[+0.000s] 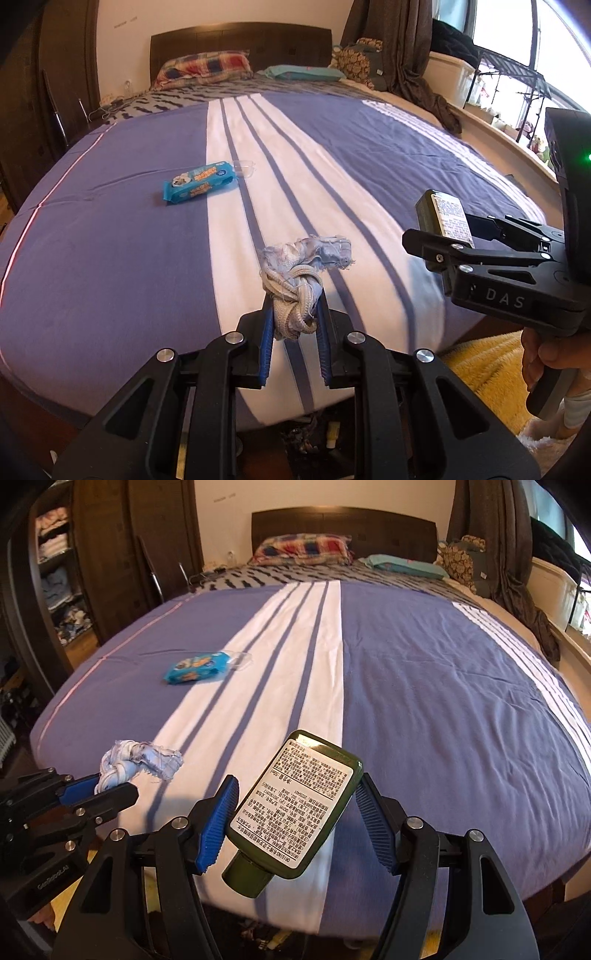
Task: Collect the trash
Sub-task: 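Carry the grey cloth and green bottle down to the floor bin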
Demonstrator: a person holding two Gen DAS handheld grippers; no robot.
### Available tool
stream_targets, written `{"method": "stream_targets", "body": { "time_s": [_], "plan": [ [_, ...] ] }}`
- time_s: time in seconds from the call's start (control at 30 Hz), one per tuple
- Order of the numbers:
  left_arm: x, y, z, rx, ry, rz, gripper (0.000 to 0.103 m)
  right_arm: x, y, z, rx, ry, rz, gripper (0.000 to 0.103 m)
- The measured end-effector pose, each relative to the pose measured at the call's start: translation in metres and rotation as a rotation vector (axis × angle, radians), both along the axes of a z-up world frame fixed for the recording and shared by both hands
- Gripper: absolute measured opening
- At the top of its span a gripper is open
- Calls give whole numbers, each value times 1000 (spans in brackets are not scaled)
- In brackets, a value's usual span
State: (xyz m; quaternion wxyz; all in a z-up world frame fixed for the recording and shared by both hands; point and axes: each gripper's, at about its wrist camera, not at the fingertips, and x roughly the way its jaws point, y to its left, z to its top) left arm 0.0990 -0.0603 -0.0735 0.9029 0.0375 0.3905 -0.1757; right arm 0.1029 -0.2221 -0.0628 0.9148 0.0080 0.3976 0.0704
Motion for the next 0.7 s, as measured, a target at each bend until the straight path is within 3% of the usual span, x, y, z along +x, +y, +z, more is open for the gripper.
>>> {"method": "stream_targets", "body": {
  "time_s": [0.3,0.7],
  "plan": [
    [-54,6,-3,-5,-9,-2,19,-59,4,1,10,-36,15,66],
    [-89,6,-48,14,88,-13,19,-100,6,-50,22,72,34,66]
  ]
}}
